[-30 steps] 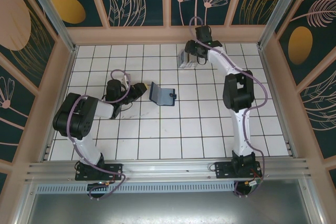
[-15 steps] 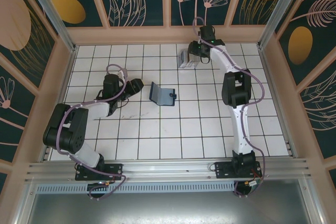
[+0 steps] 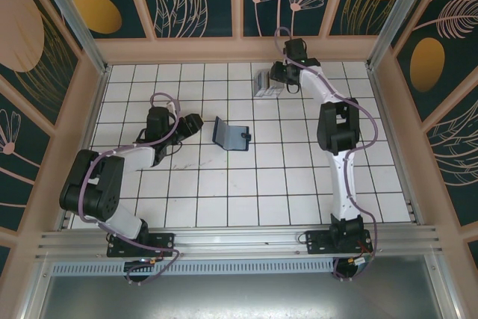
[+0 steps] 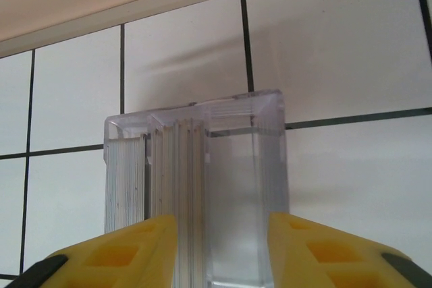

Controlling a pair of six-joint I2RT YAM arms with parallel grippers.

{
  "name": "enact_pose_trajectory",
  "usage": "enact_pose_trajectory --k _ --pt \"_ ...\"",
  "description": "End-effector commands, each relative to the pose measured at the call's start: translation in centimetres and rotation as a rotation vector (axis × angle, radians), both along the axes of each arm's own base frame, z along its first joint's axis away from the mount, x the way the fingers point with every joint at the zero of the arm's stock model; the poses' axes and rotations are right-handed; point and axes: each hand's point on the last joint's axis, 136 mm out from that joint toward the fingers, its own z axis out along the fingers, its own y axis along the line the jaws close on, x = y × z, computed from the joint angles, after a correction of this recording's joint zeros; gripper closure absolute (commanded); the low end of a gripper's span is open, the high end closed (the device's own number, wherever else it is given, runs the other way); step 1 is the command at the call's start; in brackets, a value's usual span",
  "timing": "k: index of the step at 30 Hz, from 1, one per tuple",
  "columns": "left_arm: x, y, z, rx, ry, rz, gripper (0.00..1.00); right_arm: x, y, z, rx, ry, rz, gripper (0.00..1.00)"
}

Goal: Put the credit cards into the card holder
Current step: Move the storage box to the center of the table.

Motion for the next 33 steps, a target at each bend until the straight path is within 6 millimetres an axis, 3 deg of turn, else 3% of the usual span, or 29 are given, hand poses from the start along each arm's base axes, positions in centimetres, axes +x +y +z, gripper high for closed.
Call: enact_pose_trajectory --k 1,6,20,28,33 --pt "-0.2 0.5 0.5 0.018 -0.017 0.008 0.5 0.1 -2.4 3.8 -0.012 -0.058 -0.034 0.62" --pt "-0.2 0.8 1.0 0.039 -0.028 0.017 0.5 0.1 -3.4 3.1 -0.011 -0.039 -0.042 0.63" --pt "-0.2 1.2 1.0 0.075 -0.024 0.027 0.5 -1.2 -2.9 -3.4 -0.016 0.116 0.008 0.68" --pt "-0.1 1.2 1.0 0.071 -0.023 0.028 0.5 -1.6 -2.3 -3.0 -0.004 0.11 0.051 0.7" --pt "-0.2 1.1 0.9 0.068 -0.022 0.027 0.5 -1.6 -1.8 -3.0 0.018 0.107 0.076 0.65"
